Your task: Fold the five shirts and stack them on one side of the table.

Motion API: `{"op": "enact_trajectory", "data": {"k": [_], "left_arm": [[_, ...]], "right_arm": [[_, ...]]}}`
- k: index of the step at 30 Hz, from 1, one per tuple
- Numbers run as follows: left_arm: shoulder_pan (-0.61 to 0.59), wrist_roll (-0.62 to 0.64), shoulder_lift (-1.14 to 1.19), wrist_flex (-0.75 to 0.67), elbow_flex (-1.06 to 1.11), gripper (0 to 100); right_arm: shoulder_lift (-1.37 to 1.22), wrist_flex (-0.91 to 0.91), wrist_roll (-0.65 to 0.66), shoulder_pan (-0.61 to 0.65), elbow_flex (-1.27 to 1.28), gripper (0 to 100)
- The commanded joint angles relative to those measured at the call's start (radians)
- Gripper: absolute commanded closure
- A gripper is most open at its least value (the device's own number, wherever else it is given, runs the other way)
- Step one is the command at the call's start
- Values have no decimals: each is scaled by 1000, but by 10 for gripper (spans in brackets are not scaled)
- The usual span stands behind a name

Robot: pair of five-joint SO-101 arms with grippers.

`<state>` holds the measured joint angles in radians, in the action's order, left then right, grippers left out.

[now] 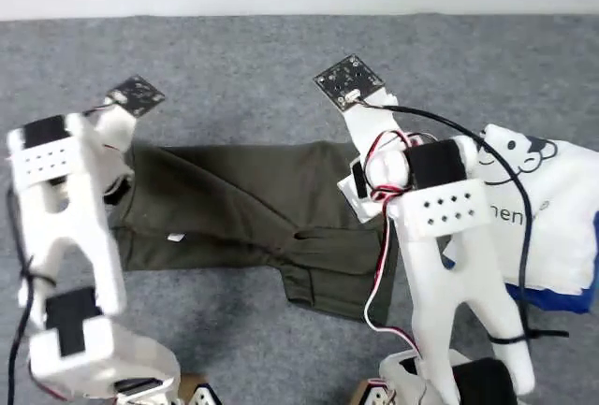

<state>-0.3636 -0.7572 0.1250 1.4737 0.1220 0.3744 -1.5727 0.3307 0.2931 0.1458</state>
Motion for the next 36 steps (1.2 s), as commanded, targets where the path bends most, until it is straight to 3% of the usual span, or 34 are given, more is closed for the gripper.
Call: {"op": "enact_trajectory", "data": {"k": [1, 9, 14, 19, 22, 31, 36], "left_arm": [[20, 44, 109, -20, -4, 995], [-44, 41, 235, 60, -10, 995], [-57, 29, 101, 71, -10, 986], [-54, -46, -35, 66, -5, 870], [-57, -118, -37, 71, -4, 861], [-72, -193, 103, 31, 2, 861], [-86, -230, 184, 9, -1, 863]], "right_arm": [[1, -47, -8, 5, -11, 976], [1, -79, -5, 5, -11, 976], [-1, -81, -5, 5, -8, 976], [-7, -79, -5, 4, -6, 973], [-7, -81, -5, 4, -6, 973], [-7, -84, -5, 1, -6, 973], [-7, -84, -5, -67, -6, 973]]}}
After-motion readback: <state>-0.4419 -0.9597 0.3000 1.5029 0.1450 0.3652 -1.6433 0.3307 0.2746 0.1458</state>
